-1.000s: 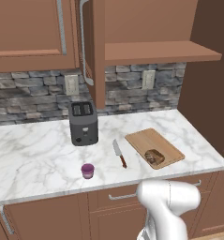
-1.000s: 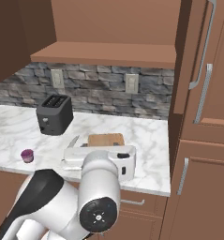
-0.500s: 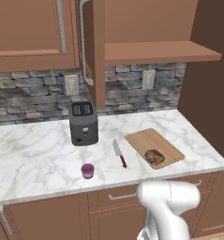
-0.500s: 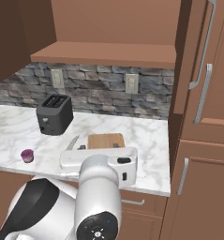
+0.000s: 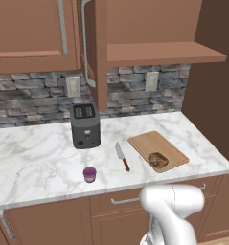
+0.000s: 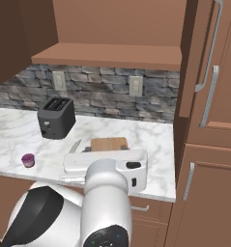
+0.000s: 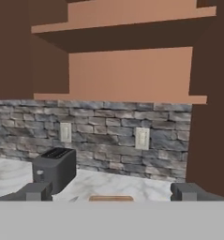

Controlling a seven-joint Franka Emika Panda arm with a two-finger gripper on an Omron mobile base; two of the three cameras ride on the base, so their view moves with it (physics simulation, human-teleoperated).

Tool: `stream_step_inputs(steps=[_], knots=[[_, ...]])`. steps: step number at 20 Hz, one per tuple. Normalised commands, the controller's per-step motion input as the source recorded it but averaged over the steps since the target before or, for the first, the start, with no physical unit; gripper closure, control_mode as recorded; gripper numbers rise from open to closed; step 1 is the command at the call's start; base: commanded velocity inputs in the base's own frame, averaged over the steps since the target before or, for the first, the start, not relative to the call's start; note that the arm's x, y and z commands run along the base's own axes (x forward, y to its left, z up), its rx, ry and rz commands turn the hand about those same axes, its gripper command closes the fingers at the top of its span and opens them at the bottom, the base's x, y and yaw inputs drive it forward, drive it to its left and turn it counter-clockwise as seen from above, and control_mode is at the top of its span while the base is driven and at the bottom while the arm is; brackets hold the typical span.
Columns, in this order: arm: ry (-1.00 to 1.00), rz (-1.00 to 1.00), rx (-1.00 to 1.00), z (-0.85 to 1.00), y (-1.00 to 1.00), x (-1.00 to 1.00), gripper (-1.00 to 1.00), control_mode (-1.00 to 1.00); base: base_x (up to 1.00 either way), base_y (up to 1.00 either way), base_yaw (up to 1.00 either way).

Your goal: Pick the bread, place it on the cutting board, pick the jam, place it on the counter, and close the cabinet.

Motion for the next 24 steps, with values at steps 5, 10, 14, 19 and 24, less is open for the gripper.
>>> stream_step_inputs(steps=[5, 10, 14, 19, 24], knots=[[-0.02, 0.0, 0.0, 0.18, -0.14, -0.08, -1.0, -1.0, 0.0, 0.0, 0.0], [-0.02, 0.0, 0.0, 0.14, -0.14, -0.09, -1.0, -1.0, 0.0, 0.0, 0.0], [-0.03, 0.0, 0.0, 0.13, -0.14, -0.1, -1.0, -1.0, 0.0, 0.0, 0.0], [-0.05, 0.0, 0.0, 0.1, -0.13, -0.14, -1.0, -1.0, 0.0, 0.0, 0.0], [-0.05, 0.0, 0.0, 0.11, -0.09, -0.02, -1.0, -1.0, 0.0, 0.0, 0.0]])
